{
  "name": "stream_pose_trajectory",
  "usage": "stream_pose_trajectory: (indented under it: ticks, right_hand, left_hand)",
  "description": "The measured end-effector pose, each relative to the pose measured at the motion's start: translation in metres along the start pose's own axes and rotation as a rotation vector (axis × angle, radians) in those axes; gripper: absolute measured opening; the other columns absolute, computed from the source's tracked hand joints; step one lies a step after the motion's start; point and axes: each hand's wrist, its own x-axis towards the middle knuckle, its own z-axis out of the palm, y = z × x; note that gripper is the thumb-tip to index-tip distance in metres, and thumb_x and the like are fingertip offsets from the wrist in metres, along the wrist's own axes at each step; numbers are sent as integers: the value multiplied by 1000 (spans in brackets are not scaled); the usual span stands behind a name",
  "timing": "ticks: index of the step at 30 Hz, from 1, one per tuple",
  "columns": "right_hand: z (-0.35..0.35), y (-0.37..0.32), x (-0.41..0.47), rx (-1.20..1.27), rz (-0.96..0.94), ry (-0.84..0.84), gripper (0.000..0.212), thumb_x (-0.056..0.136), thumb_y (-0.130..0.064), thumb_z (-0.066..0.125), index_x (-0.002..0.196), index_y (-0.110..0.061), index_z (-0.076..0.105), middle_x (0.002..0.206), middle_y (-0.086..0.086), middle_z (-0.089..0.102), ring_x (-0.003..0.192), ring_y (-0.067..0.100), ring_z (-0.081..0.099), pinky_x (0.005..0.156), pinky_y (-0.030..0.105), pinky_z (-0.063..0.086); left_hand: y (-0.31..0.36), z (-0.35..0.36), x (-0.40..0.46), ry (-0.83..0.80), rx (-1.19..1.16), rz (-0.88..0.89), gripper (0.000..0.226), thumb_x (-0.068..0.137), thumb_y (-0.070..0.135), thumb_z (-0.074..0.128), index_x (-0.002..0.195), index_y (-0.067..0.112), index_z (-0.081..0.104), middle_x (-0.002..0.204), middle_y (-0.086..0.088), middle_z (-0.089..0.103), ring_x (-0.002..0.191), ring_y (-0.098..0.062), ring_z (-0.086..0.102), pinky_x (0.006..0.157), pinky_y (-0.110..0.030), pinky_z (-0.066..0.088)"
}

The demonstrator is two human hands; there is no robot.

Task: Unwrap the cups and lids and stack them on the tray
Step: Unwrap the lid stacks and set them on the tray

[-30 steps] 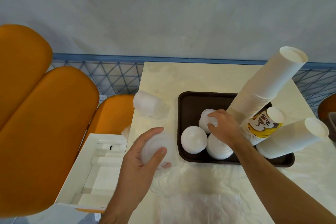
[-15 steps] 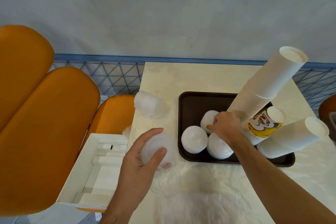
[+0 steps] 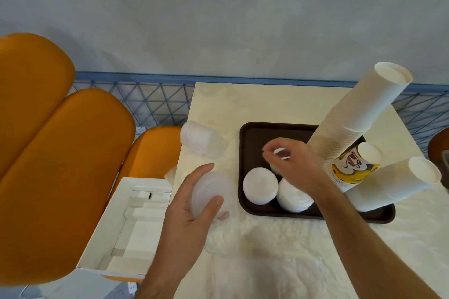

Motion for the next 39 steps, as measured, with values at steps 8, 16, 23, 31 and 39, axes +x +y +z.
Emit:
stream_pose_trajectory:
  ticks: [8, 16, 23, 31, 39]
  right_hand:
    - [20, -58, -67, 136, -302, -51, 22, 92, -20, 73, 114, -25, 77, 107, -20, 71, 91, 1, 68, 75, 13, 55]
    - [28, -54, -72, 158, -268, -35, 19, 86, -28, 79, 103, -33, 72, 96, -33, 63, 95, 2, 65, 77, 17, 57]
    - [20, -56, -67, 300, -131, -317, 33, 83, -29, 83, 111, -33, 65, 103, -17, 68, 100, 12, 65, 83, 31, 60]
    - [15, -43, -61, 629, -21, -331, 18, 97, -28, 65, 106, -12, 68, 99, 12, 69, 95, 33, 67, 84, 44, 57]
    - [-13, 38, 17, -105, -72, 120, 30, 107, -17, 44, 133, -21, 59, 112, -4, 67, 98, 7, 59, 80, 19, 43]
  left_hand:
    - [-2, 8, 4, -28, 51, -2, 40, 87, 19, 67, 112, 47, 54, 100, 50, 53, 102, 22, 50, 63, 0, 44]
    - [-2, 9, 3, -27, 125, -15, 43, 75, 37, 68, 112, 51, 50, 97, 59, 45, 99, 29, 44, 62, 4, 40]
    - [0, 8, 3, -46, 151, -9, 54, 67, 43, 71, 114, 53, 47, 100, 57, 43, 101, 29, 43, 61, 3, 41]
    - [-10, 2, 8, 3, -43, -59, 45, 80, 15, 76, 113, 42, 61, 106, 34, 58, 100, 9, 57, 63, -15, 55]
    - [-13, -1, 8, 33, -158, -96, 37, 92, 5, 63, 113, 35, 64, 114, 23, 60, 99, 9, 59, 62, -24, 59]
